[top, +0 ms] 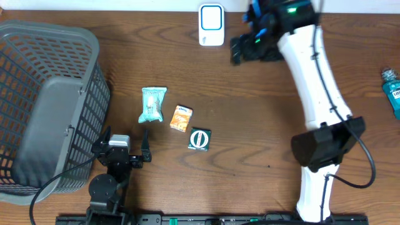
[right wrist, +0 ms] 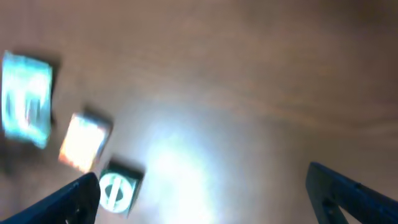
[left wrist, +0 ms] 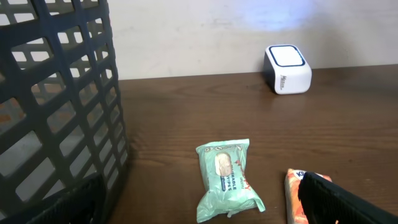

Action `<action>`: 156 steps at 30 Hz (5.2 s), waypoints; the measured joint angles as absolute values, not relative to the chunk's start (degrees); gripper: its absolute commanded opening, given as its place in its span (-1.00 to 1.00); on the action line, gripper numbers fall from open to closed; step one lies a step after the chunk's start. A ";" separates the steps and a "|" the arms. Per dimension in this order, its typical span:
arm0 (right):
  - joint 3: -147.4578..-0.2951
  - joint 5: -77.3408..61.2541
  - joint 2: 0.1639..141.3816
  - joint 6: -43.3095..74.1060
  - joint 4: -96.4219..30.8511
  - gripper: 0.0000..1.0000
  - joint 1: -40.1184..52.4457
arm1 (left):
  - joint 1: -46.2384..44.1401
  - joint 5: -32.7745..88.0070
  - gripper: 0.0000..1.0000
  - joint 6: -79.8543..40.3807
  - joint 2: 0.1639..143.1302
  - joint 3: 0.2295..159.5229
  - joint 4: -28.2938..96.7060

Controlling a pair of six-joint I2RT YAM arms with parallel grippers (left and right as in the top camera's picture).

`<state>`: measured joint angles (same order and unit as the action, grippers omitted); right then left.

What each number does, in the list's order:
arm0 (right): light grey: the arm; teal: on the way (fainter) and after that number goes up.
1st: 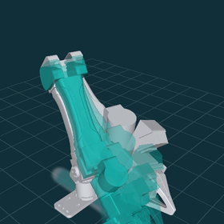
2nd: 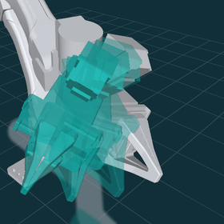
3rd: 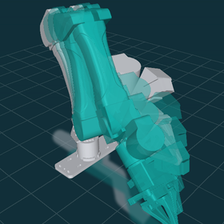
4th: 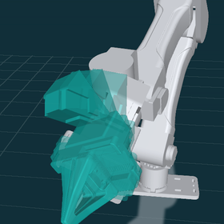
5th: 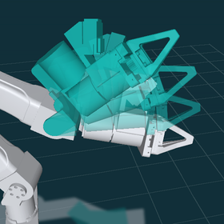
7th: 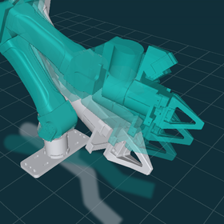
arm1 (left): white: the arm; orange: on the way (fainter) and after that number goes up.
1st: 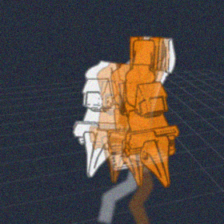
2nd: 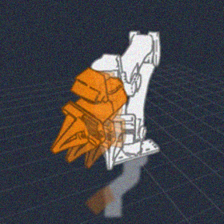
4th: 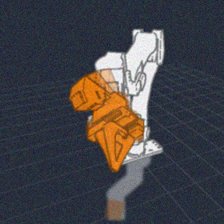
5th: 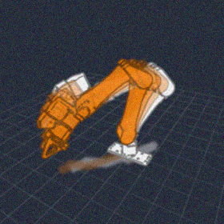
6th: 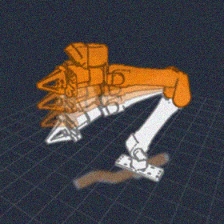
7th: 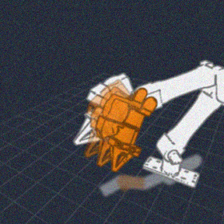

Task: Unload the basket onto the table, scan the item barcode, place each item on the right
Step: 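Reach the right gripper to the green Zam-Buk tin, then grasp the Zam-Buk tin with the right gripper, then lift the Zam-Buk tin and carry it to the scanner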

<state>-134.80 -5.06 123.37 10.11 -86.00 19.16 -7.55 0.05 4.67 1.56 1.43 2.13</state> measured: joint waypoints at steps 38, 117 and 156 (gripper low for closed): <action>-88.40 -6.28 122.76 -15.81 -60.31 0.53 45.41 | -7.55 0.08 0.95 4.67 1.56 1.43 2.15; -95.77 2.74 115.42 40.12 -70.28 0.98 43.42 | -7.55 0.08 0.95 4.67 1.56 1.43 2.15; -96.05 -3.38 127.92 41.10 -63.61 0.10 39.62 | -7.55 0.08 0.95 4.67 1.56 1.43 2.15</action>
